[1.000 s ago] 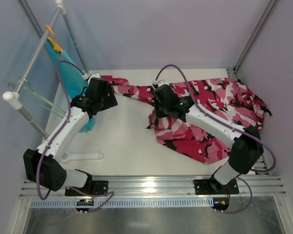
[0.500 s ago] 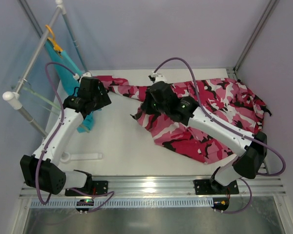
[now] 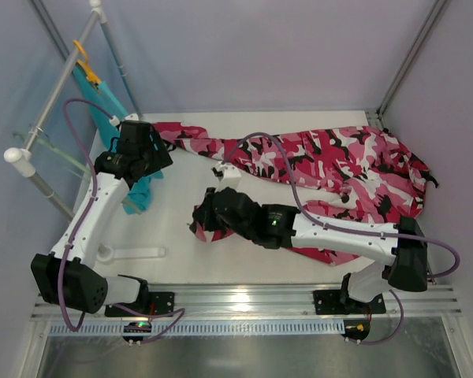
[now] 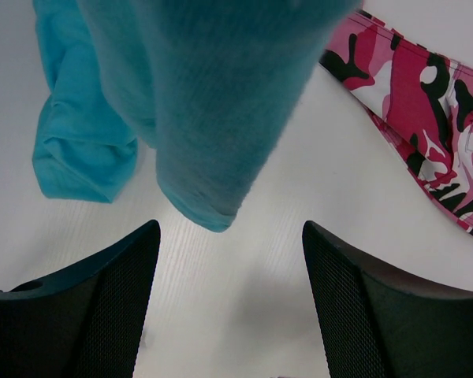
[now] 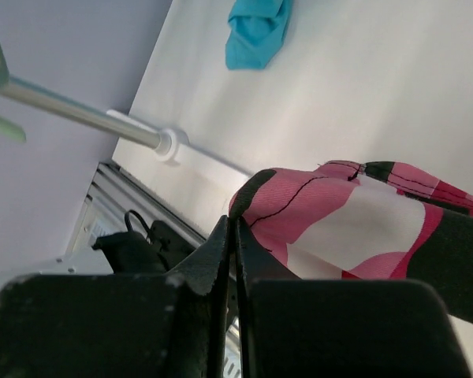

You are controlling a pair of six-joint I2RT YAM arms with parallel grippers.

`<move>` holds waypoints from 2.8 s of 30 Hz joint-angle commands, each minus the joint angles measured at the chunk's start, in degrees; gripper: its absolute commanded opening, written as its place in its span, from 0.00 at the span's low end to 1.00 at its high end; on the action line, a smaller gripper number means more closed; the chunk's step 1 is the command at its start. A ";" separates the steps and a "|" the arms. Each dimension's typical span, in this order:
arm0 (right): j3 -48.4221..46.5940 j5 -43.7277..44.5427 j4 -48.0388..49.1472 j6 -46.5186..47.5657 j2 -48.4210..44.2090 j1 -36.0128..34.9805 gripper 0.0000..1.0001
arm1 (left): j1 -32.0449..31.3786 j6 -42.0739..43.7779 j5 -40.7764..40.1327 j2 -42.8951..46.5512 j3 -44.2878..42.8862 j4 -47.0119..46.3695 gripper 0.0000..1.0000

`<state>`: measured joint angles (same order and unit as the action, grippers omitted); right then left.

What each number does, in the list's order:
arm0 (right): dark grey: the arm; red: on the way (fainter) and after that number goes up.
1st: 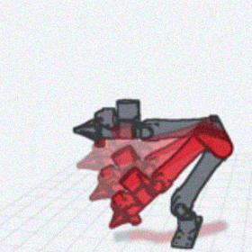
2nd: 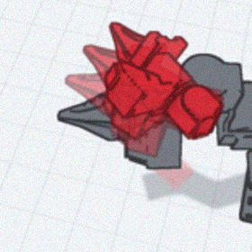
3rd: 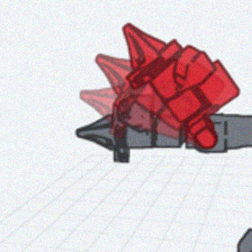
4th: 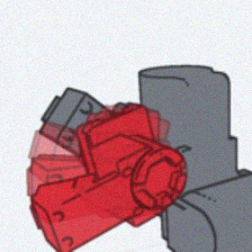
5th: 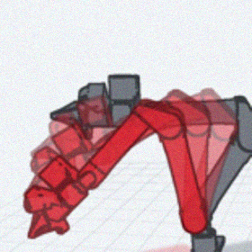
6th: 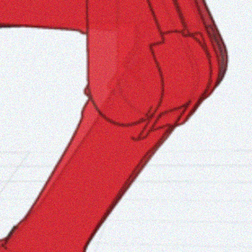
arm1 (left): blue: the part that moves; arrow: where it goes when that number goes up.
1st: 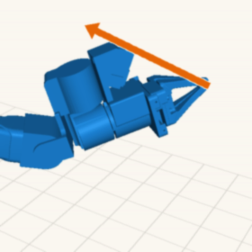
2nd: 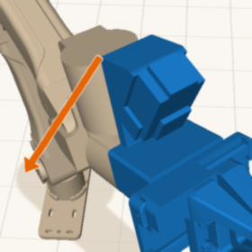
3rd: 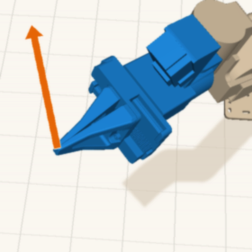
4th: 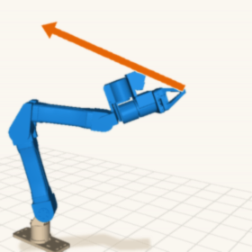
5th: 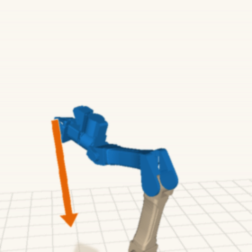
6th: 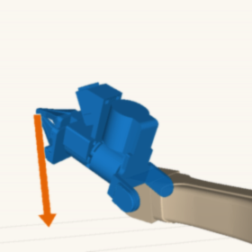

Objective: Place the trousers on the hanger
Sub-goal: Fold the trousers

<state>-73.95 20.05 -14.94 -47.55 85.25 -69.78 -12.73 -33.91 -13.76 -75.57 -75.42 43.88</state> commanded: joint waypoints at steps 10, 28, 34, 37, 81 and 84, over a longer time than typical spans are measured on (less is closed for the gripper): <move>10.32 10.11 19.07 -2.63 2.89 -18.37 0.09 | 1.13 1.74 0.58 1.04 -2.37 0.51 0.73; 4.51 12.20 -20.80 -21.47 -3.15 -4.17 0.59 | 0.95 2.71 4.18 3.23 1.66 1.30 0.73; 7.42 12.99 -37.07 -32.51 -3.17 6.21 0.59 | 0.87 2.97 5.93 5.87 5.10 0.07 0.73; 5.49 12.29 -41.48 -33.31 1.13 9.82 0.59 | 0.78 2.89 5.85 6.66 5.19 0.07 0.73; -4.09 0.16 -37.71 -41.04 26.81 29.43 0.04 | -1.15 3.33 2.43 5.18 4.05 -2.66 0.73; -4.45 -0.28 -38.49 -41.39 25.50 32.77 0.04 | -4.31 1.84 1.20 3.77 4.05 -1.96 0.73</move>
<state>-76.95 16.80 -53.54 -87.26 111.18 -39.46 -14.79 -31.18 -10.90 -70.43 -70.94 43.03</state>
